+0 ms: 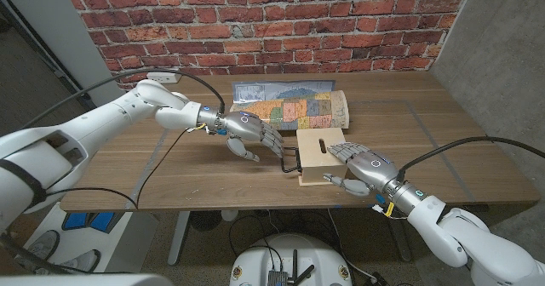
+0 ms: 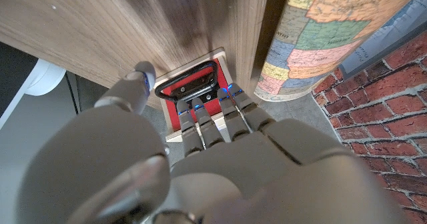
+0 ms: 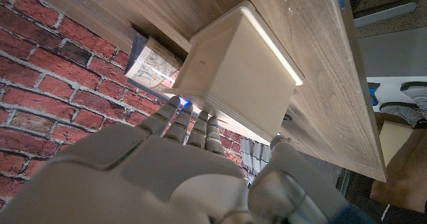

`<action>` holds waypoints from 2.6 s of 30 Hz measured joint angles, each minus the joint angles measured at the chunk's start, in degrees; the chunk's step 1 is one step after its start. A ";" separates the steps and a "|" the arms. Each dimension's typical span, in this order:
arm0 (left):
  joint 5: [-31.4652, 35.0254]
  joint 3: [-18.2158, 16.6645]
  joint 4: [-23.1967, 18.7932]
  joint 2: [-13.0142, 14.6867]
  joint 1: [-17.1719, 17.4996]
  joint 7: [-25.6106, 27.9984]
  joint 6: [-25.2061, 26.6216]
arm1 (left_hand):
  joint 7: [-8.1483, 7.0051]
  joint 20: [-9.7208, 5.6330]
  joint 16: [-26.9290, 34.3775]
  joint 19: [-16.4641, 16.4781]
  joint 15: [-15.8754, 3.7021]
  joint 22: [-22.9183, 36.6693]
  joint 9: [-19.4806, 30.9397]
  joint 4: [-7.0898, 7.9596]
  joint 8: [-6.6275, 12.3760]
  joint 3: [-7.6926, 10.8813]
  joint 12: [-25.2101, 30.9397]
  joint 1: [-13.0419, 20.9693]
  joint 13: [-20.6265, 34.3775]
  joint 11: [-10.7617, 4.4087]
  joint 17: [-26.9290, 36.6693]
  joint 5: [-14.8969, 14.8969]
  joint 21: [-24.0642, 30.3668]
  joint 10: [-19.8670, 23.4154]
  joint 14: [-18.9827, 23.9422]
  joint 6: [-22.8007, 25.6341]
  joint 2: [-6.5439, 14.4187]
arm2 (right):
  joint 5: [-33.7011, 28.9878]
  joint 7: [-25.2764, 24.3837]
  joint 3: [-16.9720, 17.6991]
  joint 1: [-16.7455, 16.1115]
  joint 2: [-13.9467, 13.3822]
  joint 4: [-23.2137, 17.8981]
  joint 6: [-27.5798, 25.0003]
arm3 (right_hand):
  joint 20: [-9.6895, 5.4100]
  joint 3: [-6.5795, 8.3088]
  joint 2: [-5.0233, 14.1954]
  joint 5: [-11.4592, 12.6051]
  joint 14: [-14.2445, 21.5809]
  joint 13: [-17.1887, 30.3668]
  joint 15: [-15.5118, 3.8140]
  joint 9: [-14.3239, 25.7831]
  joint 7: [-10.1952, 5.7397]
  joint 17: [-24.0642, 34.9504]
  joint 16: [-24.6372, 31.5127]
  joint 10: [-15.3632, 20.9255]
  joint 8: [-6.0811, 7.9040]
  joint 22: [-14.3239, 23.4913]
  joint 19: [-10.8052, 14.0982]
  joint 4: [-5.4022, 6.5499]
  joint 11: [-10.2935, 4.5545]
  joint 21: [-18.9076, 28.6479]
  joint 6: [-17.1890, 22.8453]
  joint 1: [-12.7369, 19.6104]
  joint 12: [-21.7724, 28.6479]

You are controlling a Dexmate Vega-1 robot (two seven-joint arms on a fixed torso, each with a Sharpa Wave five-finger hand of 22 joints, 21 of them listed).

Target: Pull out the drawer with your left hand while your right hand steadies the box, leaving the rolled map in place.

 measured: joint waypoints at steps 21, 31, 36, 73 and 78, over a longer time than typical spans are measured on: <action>-3.60 1.44 -2.05 -0.13 0.24 -3.83 2.53 | 0.44 0.07 0.00 -1.28 -0.23 -0.01 0.00 0.15 0.21 -1.43 0.00 1.58 0.00 -0.04 0.00 0.00 0.00 0.36 0.64 1.37 0.08 | 1.57 -0.92 1.05 -0.06 -0.65 0.91 1.40 | 0.21 0.22 0.00 0.00 0.00 -0.05 0.00 0.00 0.00 0.00 0.00 -0.11 0.00 0.01 0.21 0.22 -0.11 0.00 0.00 0.01 0.23; -5.90 -1.27 -5.66 1.29 3.03 -7.26 3.67 | 0.50 -0.11 0.00 -1.71 -0.14 -0.02 0.00 0.22 0.21 -1.98 0.00 2.74 0.00 -0.19 0.00 0.00 0.00 0.81 1.58 1.91 0.63 | 1.83 -1.02 0.82 0.47 -0.65 1.24 1.74 | -0.10 0.22 0.01 0.00 0.00 -0.06 0.00 0.00 0.00 0.00 0.00 -0.12 0.00 0.00 0.51 0.22 -0.10 0.00 0.00 0.01 0.23; -6.31 -2.50 -7.01 1.67 4.22 -8.11 3.88 | 0.52 -0.10 0.00 -1.27 -0.11 -0.02 0.00 0.24 0.21 -2.04 0.00 3.24 0.01 -0.18 -0.01 0.00 0.00 0.81 1.74 2.50 0.83 | 2.03 -1.08 0.72 0.61 -0.65 1.33 1.91 | -0.10 0.22 0.01 0.00 0.00 -0.07 0.00 -0.01 0.00 0.00 0.00 -0.13 0.00 0.00 0.51 0.22 -0.10 0.00 0.00 0.01 0.23; -10.40 -11.33 -21.64 6.31 17.51 -18.30 17.04 | -0.54 0.51 -0.27 -14.62 -0.09 -0.02 0.00 1.34 -2.23 -9.09 -0.45 4.66 -0.11 -0.62 0.29 0.00 -0.69 5.34 -4.04 3.75 1.81 | 3.35 -1.87 0.04 0.87 -0.76 1.79 1.93 | 0.22 0.68 0.01 0.00 -0.01 -0.10 0.01 -0.01 -0.05 -0.25 -0.01 0.10 0.00 -0.02 0.81 0.22 -0.09 -0.01 0.05 0.01 0.01; -10.91 -12.10 -23.24 6.75 19.30 -19.31 19.17 | -1.15 0.60 -0.27 -15.33 0.10 -0.02 0.00 1.26 -2.23 -9.49 -0.67 4.36 -0.12 -0.82 0.29 0.00 -0.69 5.12 -5.06 3.75 2.11 | 3.57 -2.08 -0.06 0.87 -0.76 1.88 1.92 | 0.22 0.91 0.01 0.00 -0.01 -0.09 0.01 -0.02 0.01 -0.29 -0.01 0.11 0.00 -0.02 0.81 -0.01 -0.11 -0.01 0.43 0.01 0.01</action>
